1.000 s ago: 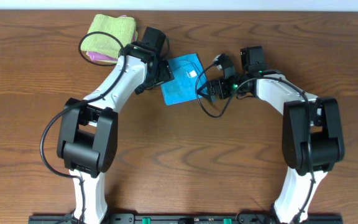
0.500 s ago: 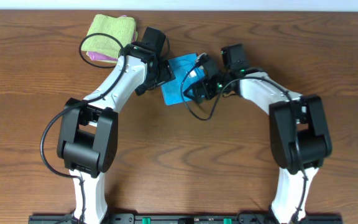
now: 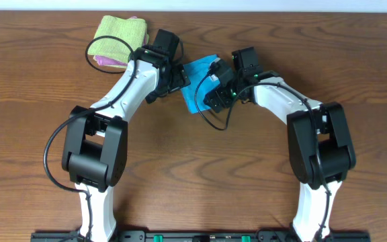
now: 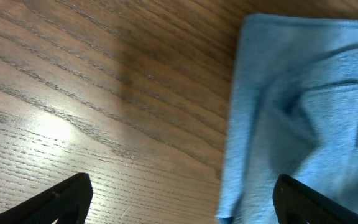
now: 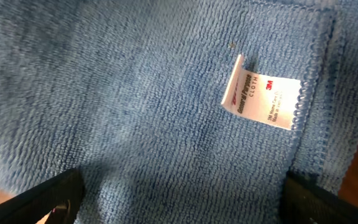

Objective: Fold the cloth

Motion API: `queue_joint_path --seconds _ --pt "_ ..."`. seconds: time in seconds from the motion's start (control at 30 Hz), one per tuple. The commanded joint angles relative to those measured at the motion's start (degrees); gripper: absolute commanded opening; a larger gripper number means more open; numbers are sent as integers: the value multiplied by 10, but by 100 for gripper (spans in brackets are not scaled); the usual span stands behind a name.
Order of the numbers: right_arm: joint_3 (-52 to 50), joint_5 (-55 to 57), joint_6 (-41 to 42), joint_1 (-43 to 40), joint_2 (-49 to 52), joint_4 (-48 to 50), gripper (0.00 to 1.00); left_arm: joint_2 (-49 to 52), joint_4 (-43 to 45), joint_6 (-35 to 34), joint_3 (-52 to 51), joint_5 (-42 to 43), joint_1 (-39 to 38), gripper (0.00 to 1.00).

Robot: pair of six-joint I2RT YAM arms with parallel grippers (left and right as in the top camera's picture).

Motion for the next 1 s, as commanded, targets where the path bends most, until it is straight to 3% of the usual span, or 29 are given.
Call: queue_joint_path --seconds 0.0,0.27,0.47,0.57,0.7,0.8,0.97 --pt "-9 124 -24 -5 13 3 99 5 -1 -2 14 -13 -1 95" --pt "-7 191 -36 -4 11 99 99 5 -1 -2 14 -13 -1 95" --pt "13 180 -34 13 -17 65 99 5 10 30 14 -10 -1 96" --pt "13 180 -27 19 -55 50 99 5 52 85 15 24 0 95" --pt "13 180 46 17 -126 -3 99 5 72 148 52 65 0 95" --pt "13 180 115 9 -181 -62 99 5 71 235 104 76 0 98" --pt "12 183 325 -30 -273 -190 99 5 93 379 145 75 0 95"
